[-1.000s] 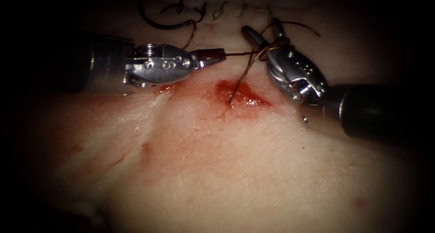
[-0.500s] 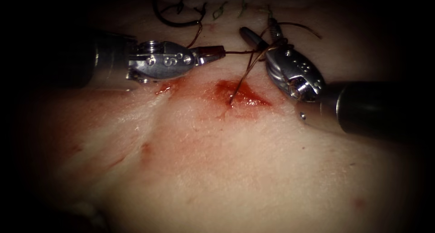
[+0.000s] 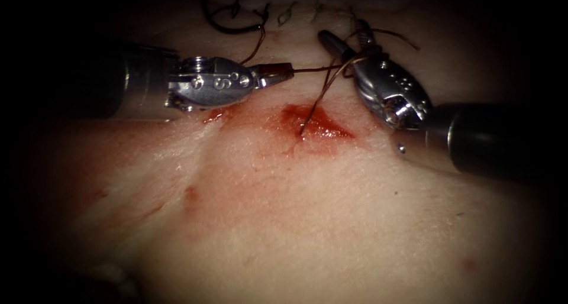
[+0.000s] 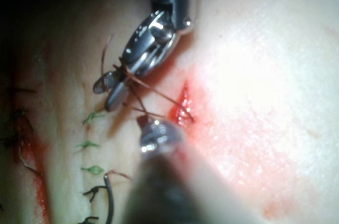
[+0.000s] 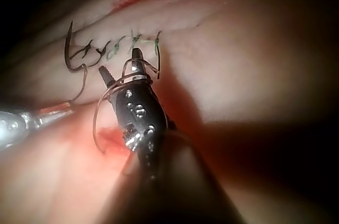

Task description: Wound Closure

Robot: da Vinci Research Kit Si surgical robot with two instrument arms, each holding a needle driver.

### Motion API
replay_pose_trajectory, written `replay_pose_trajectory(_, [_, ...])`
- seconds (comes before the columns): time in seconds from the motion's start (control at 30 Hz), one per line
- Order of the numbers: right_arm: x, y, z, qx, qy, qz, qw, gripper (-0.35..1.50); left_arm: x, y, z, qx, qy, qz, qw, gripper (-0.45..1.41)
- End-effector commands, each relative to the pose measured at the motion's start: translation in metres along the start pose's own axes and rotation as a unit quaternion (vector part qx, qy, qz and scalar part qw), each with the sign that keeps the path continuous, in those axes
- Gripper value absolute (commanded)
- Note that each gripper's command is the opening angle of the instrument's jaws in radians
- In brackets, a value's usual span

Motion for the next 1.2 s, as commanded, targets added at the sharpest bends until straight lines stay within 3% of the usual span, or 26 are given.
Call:
replay_pose_trajectory(0.03, [-0.0003,-0.0008,0.0002,0.002,0.004,-0.004,1.000,1.11,0.0000,0.0004,0.0007,-0.001,0.000,-0.001,1.000,-0.45])
replay_pose_trajectory(0.17, [-0.0004,-0.0008,0.0002,0.005,0.007,-0.004,1.000,0.98,0.0001,0.0008,0.0005,-0.001,0.000,-0.001,1.000,-0.45])
replay_pose_trajectory(0.2, [-0.0005,-0.0008,0.0003,0.015,0.005,-0.005,1.000,0.66,0.0001,0.0008,0.0005,-0.001,0.000,-0.001,1.000,-0.45])
replay_pose_trajectory(0.23, [-0.0006,-0.0009,0.0003,0.020,0.003,-0.006,1.000,0.22,0.0001,0.0008,0.0005,-0.001,0.000,-0.001,1.000,-0.45])
replay_pose_trajectory(0.27, [-0.0007,-0.0008,0.0003,0.023,0.001,-0.006,1.000,-0.35,0.0001,0.0008,0.0005,-0.001,0.000,0.000,1.000,-0.45])
replay_pose_trajectory(0.7, [-0.0003,-0.0002,0.0010,0.024,-0.004,-0.010,1.000,-0.35,-0.0002,0.0008,0.0000,0.001,-0.002,0.001,1.000,-0.45])
replay_pose_trajectory(1.03, [-0.0015,-0.0026,-0.0009,0.066,-0.015,-0.119,0.991,-0.35,-0.0002,0.0007,0.0002,0.002,-0.003,0.001,1.000,-0.45])
replay_pose_trajectory(1.2, [-0.0015,-0.0038,-0.0008,0.036,-0.013,-0.120,0.992,-0.35,-0.0002,0.0004,0.0004,0.002,-0.003,0.000,1.000,-0.45])
